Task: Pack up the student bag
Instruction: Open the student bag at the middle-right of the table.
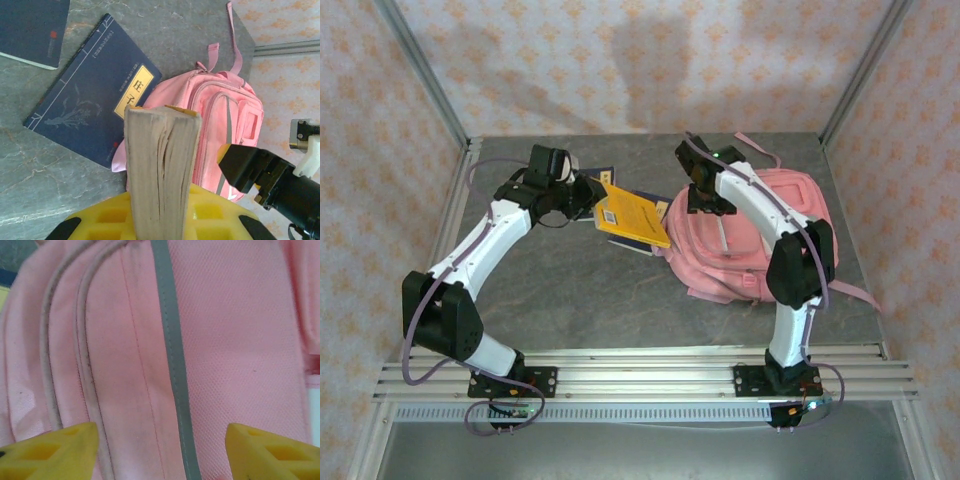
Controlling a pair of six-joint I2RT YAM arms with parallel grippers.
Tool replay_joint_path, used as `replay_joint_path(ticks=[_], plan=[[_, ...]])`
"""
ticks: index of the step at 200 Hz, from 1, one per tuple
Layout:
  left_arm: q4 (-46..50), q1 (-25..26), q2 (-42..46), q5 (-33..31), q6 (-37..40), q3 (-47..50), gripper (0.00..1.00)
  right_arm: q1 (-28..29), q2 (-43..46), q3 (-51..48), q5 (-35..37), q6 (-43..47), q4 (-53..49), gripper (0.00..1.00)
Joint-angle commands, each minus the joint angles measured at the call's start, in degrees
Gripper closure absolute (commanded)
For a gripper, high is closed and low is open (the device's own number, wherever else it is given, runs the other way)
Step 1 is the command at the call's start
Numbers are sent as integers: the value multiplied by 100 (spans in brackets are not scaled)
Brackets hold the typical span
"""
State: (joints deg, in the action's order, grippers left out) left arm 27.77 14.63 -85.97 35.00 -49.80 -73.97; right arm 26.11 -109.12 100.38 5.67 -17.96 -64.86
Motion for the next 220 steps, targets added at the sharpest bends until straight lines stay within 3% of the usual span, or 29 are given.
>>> replay_joint_path(ticks=[1,25,64,97,175,220], plan=[[13,-4,316,-18,262,-17,100,-212,53,-425,-927,53,240,38],[80,-34,325,-29,330,64,100,-363,365,-973,-1609,-102,716,51],[154,-112,293,-72,448,44,100,-705,956,-1453,-1657,-311,1034,100],[113,-157,162,-7,460,-73,100,-813,1430,-1482,-1819,-256,1223,100],[-1176,133,-367,867,-36,-219,100,-821,1977,-1113,-2369,-132,1101,100],[-1410,233,-604,894,-109,-172,100,-879,2069,-977,-2407,-94,1019,100]])
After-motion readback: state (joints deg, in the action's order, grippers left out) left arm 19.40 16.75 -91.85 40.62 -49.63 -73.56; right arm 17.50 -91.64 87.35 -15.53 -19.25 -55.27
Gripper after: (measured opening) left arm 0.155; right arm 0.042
